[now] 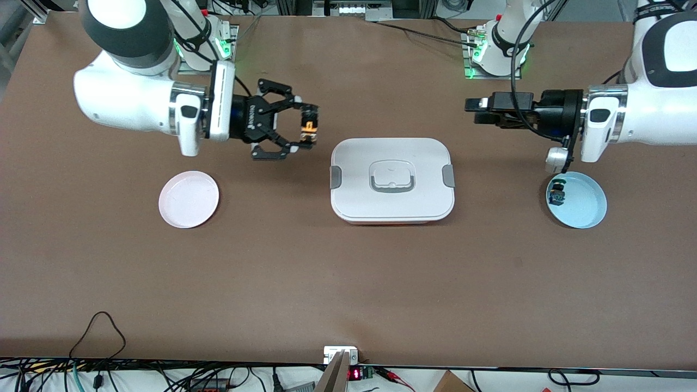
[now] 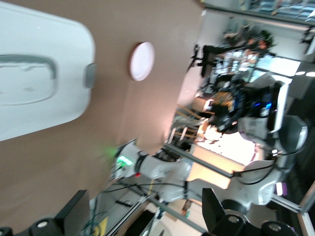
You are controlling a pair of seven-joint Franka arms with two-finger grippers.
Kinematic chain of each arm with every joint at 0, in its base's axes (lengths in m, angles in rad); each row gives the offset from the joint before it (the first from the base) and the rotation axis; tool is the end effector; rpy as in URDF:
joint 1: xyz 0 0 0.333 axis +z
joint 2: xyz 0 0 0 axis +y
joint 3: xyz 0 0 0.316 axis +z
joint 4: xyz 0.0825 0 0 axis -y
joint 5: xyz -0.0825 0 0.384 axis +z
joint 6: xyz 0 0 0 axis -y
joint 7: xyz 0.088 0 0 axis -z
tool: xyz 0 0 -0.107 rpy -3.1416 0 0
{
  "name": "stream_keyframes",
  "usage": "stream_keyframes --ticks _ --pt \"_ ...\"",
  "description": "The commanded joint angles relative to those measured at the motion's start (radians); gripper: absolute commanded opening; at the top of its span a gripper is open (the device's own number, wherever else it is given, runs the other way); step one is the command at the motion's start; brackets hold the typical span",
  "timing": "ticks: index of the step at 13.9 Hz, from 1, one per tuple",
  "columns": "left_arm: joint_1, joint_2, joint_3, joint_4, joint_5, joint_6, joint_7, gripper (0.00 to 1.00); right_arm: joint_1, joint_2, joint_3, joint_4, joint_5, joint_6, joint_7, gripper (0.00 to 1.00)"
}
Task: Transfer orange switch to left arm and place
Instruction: 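Carry the switch above the box while the left gripper reaches toward it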
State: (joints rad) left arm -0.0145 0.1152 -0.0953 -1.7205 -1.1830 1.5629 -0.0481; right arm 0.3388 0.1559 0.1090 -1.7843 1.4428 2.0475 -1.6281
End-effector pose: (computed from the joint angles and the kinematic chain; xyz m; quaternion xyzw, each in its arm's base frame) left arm 0.5697 -0.1603 0.5558 0.8212 0.0456 -0.1565 0.5469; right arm 0.5502 0.3200 0.5196 -0.6122 -0.5033 -0.3709 0.4841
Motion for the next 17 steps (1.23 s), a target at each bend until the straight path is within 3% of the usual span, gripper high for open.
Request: stream_keyframes --ticks 1,4,7,14,15,17 --pt "-0.001 0.003 -0.088 -0.024 -0.113 0.135 0.022 1.0 0.051 0.02 -0.006 0.011 0.109 -0.003 -0.073 0.0" --pt "-0.001 0.006 -0.202 -0.031 -0.154 0.293 0.022 1.0 0.091 0.056 -0.006 0.043 0.152 -0.004 -0.075 0.0" --pt "-0.001 0.018 -0.286 -0.03 -0.182 0.411 0.025 1.0 0.134 0.066 -0.006 0.045 0.318 -0.003 -0.094 0.0" --pt "-0.005 0.024 -0.337 -0.045 -0.302 0.434 0.079 0.99 0.154 0.066 -0.006 0.049 0.358 0.022 -0.102 0.0" --pt "-0.005 0.024 -0.34 -0.045 -0.302 0.434 0.08 0.93 0.154 0.066 -0.006 0.049 0.357 0.022 -0.102 0.0" --pt "-0.004 0.024 -0.342 -0.045 -0.3 0.427 0.093 0.55 0.155 0.066 -0.006 0.049 0.357 0.022 -0.102 0.0"
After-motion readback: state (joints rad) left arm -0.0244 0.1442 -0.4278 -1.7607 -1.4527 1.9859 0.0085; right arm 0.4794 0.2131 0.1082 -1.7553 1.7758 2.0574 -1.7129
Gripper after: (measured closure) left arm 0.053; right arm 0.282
